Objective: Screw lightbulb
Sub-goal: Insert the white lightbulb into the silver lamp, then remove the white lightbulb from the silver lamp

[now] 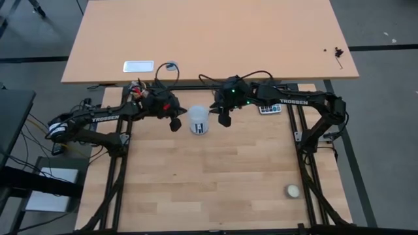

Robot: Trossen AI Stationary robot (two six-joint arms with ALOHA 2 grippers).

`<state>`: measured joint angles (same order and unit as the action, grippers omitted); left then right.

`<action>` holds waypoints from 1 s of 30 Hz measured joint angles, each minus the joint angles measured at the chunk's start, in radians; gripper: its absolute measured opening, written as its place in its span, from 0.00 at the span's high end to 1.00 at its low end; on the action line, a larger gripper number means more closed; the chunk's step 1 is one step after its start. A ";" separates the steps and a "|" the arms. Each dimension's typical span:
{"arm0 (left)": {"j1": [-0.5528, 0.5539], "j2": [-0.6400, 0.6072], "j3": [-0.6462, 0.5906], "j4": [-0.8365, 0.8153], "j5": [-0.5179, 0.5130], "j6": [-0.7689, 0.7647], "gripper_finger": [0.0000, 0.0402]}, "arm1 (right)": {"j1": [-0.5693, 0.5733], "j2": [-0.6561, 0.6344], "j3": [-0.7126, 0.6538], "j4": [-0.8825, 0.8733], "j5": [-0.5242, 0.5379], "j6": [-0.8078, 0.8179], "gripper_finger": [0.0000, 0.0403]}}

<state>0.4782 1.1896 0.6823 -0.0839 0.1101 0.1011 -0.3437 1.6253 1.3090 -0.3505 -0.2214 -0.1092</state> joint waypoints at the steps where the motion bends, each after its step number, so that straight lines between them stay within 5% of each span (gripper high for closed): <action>1: 0.000 0.000 0.000 -0.020 0.000 0.000 1.00 | -0.003 0.000 -0.001 -0.022 0.000 0.001 0.75; 10: -0.043 0.000 0.000 0.047 0.037 -0.001 1.00 | -0.004 0.009 -0.091 0.071 -0.004 0.001 0.98; 30: -0.056 0.019 0.000 0.037 0.034 -0.028 1.00 | -0.012 0.065 -0.101 0.067 0.001 0.003 0.98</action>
<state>0.4225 1.2085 0.6819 -0.0469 0.1436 0.0735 -0.3553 1.6899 1.2076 -0.2839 -0.2201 -0.1064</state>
